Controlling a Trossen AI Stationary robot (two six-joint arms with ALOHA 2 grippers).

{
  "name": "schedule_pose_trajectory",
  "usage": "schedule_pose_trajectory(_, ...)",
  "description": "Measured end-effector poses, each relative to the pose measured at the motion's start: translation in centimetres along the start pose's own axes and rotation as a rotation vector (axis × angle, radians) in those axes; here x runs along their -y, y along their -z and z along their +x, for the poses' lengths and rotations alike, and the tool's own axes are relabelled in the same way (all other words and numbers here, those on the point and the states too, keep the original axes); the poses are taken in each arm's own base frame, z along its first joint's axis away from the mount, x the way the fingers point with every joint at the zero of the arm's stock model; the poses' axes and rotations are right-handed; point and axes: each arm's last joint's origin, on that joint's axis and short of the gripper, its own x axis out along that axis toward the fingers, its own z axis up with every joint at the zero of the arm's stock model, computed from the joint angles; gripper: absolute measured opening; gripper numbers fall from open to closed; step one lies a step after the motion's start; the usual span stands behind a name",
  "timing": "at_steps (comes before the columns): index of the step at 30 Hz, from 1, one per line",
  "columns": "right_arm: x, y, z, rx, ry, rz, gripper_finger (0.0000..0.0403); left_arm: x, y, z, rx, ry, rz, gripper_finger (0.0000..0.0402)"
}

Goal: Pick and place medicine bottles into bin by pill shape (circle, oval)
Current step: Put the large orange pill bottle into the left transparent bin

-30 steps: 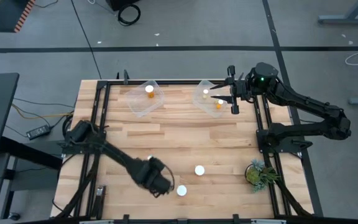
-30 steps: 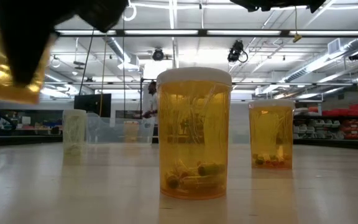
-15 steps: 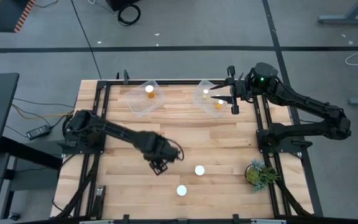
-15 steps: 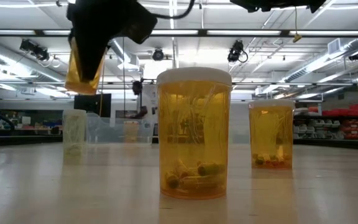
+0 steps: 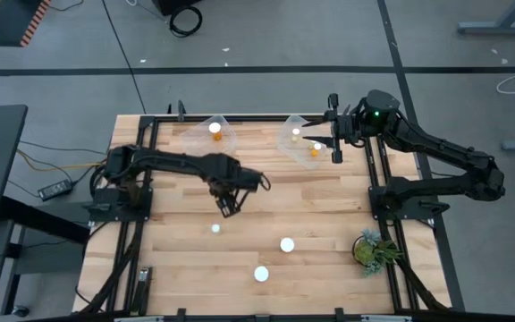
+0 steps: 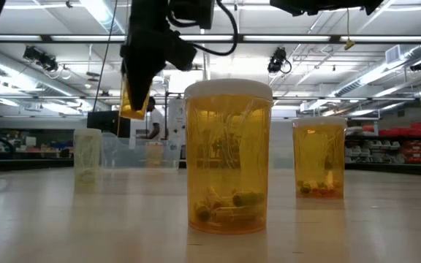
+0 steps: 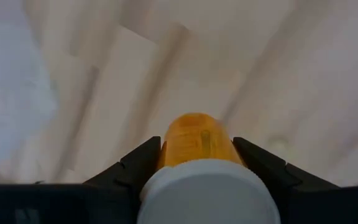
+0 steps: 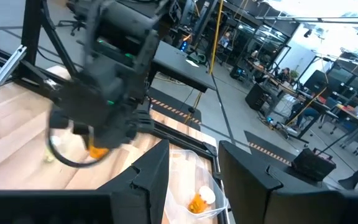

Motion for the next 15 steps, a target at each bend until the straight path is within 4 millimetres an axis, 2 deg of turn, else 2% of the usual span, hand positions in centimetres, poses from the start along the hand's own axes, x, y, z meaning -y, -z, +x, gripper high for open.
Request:
schedule_pose_trajectory(6, 0.0, 0.0, 0.0, 0.002, -0.002, 0.002, 0.0147, -4.0, -1.6, 0.4, 0.015, -0.081, 0.026, 0.0197)
schedule_pose_trajectory(15, 0.0, 0.0, 0.0, 0.002, -0.002, -0.001, 0.0147, -11.2, -3.3, 1.3, -0.004, -0.099, -0.05, 0.0195)
